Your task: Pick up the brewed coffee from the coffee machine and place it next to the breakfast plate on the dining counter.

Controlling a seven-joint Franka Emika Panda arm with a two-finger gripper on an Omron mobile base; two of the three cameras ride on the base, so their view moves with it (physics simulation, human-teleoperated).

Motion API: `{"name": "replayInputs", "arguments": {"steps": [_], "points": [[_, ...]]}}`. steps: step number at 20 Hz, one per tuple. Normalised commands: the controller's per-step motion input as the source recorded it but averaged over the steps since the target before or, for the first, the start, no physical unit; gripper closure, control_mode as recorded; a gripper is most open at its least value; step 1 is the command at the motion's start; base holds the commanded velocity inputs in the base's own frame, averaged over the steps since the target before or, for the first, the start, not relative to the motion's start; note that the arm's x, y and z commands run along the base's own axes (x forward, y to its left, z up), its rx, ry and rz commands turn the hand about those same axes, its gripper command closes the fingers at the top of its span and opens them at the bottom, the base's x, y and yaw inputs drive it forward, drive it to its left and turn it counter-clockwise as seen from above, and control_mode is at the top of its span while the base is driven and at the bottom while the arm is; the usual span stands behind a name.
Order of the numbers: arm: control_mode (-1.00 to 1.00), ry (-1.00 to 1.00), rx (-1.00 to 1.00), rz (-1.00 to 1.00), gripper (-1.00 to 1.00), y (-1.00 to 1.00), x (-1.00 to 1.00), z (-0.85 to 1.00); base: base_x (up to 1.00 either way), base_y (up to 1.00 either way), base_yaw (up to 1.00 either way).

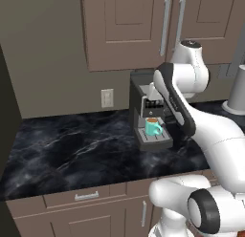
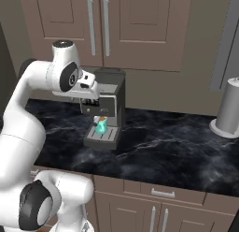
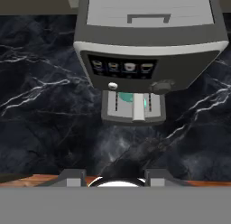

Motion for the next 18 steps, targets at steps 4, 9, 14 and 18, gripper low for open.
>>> {"name": "replayInputs", "arguments": {"steps": [4, 9, 14, 18], "points": [[-1.0, -0.11, 0.0, 0.0, -1.0, 0.0, -0.06, -0.28, 0.0, 0.0, 0.0], [-1.0, -0.22, 0.01, 0.1, -1.0, -0.12, -0.02, -0.54, 0.0, 0.0, 0.0], [-1.0, -0.17, 0.04, 0.17, -1.0, -0.3, 0.0, -0.67, 0.0, 0.0, 0.0], [-1.0, -0.15, 0.07, 0.23, -1.0, -0.26, 0.0, -0.44, 0.0, 0.0, 0.0]]}}
